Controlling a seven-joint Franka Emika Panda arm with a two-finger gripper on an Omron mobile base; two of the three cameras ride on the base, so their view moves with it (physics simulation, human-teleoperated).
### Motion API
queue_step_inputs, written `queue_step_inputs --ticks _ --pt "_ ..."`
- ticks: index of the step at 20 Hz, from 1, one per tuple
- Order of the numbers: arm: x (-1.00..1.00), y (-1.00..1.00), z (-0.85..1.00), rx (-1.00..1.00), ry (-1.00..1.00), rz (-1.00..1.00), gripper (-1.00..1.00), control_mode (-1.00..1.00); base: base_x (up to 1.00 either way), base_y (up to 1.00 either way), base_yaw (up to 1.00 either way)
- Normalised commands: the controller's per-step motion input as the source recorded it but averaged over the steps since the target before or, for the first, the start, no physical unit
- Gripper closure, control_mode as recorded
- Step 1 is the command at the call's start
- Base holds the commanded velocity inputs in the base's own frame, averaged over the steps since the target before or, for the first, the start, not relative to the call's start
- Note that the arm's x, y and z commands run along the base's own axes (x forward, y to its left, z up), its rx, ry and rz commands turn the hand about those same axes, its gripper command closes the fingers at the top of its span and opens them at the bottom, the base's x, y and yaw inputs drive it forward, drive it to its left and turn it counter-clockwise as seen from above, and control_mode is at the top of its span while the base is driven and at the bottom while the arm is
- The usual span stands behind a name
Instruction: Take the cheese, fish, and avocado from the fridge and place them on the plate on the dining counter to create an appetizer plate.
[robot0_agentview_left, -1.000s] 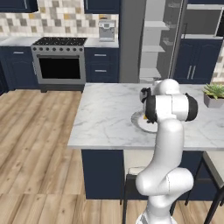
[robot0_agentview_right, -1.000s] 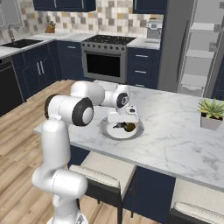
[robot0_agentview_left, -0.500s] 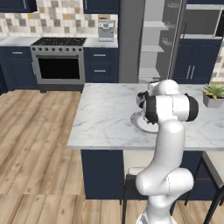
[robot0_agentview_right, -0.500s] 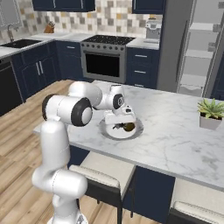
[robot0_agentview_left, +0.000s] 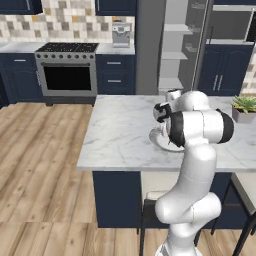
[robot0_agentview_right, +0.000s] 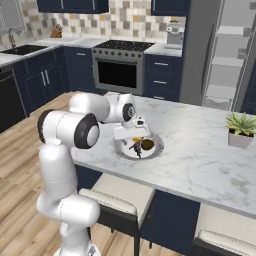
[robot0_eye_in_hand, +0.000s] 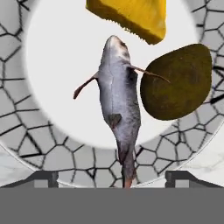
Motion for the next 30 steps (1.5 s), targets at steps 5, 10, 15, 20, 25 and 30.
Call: queue_step_inputs --ticks 5,10,15,20,25,30 --pt "-0.51 0.00 1.00 0.00 -0.03 0.00 -1.00 -1.00 0.00 0.00 0.00" --pt "-0.98 0.05 1.00 -0.02 -0.20 0.00 -1.00 -1.00 0.00 0.00 0.00" --pt "-1.00 0.19 1.00 -0.12 -0.50 0.00 -1.00 -1.00 0.00 0.00 0.00" --pt "-1.00 0.25 0.99 -0.15 -0.51 0.00 -1.00 -1.00 0.00 0.00 0.00" --pt "-1.00 0.28 0.82 -0.16 -0.40 0.00 -1.00 -1.00 0.00 0.00 0.00" --pt "-0.99 0.43 0.60 -0.20 -0.38 0.00 -1.00 -1.00 0.00 0.00 0.00"
